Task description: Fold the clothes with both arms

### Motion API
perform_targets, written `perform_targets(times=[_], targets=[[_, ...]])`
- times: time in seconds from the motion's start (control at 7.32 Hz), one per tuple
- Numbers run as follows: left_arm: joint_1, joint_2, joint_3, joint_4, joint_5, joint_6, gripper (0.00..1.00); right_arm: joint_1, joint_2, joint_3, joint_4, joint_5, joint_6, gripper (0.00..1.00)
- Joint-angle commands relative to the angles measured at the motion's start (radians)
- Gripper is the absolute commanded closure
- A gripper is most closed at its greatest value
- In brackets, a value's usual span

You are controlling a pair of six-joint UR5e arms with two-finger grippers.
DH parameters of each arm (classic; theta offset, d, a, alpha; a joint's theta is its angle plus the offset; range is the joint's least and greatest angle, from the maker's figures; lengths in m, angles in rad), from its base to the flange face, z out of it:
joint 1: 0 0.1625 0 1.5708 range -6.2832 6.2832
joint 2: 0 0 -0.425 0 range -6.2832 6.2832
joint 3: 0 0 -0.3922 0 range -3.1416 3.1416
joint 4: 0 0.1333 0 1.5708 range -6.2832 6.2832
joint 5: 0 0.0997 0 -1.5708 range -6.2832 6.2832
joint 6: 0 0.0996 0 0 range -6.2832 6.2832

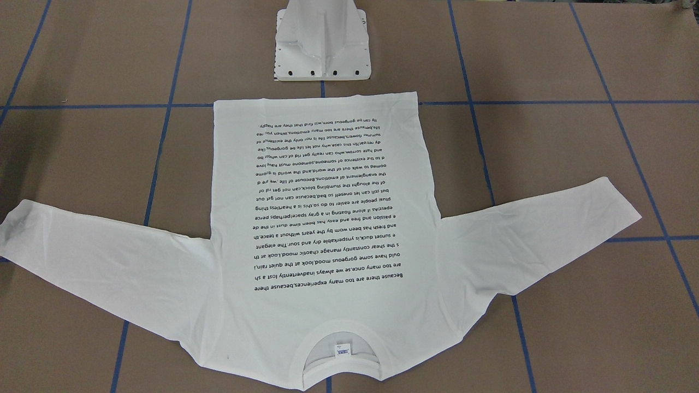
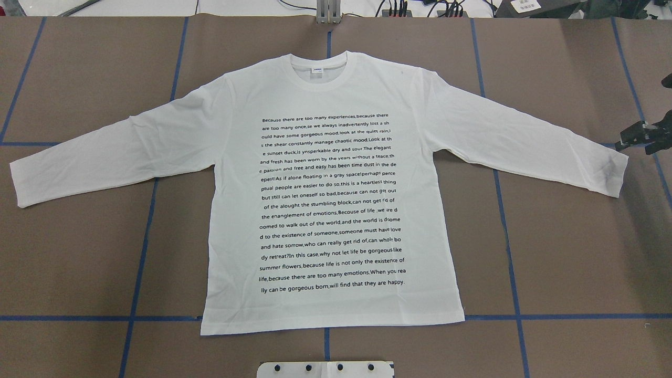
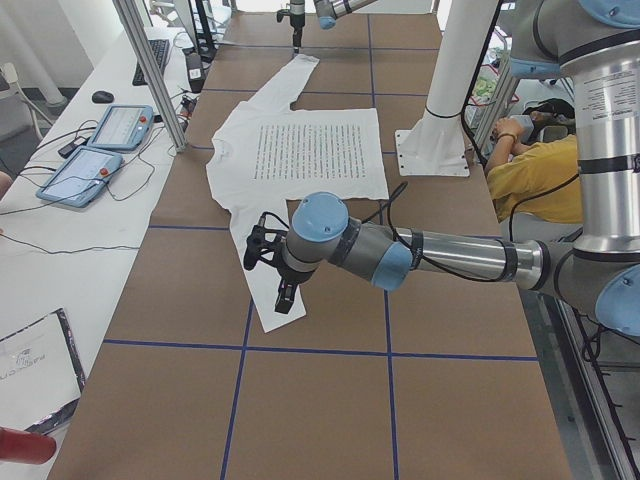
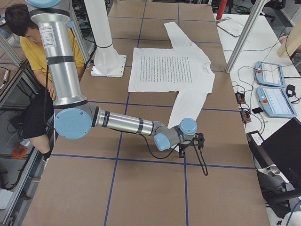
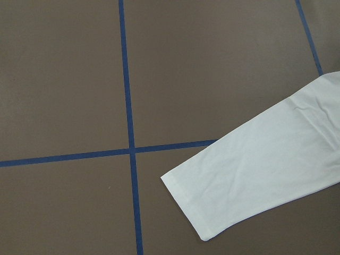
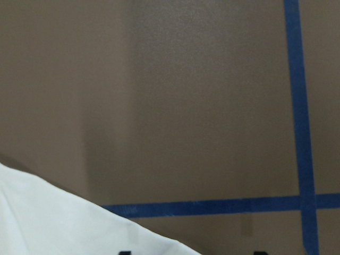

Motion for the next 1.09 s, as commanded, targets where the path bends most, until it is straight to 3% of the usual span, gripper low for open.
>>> perform_targets(times=[0.0, 0.68, 0.82, 0.96], targets=[[0.000, 0.000, -0.002, 0.000, 0.001, 0.000, 0.00, -0.002, 0.001, -0.009, 0.005, 0.011, 0.011, 0.23], [0.000, 0.000, -0.002, 0.000, 0.001, 0.002, 0.00, -0.025, -0.001, -0.017, 0.000, 0.037, 0.030, 0.24], [0.000, 0.000, -0.002, 0.000, 0.001, 0.002, 0.00, -0.025, -0.002, -0.017, -0.002, 0.036, 0.030, 0.38], [0.000, 0.000, -0.002, 0.000, 0.001, 0.000, 0.00, -0.028, -0.001, -0.023, -0.003, 0.036, 0.030, 0.61]])
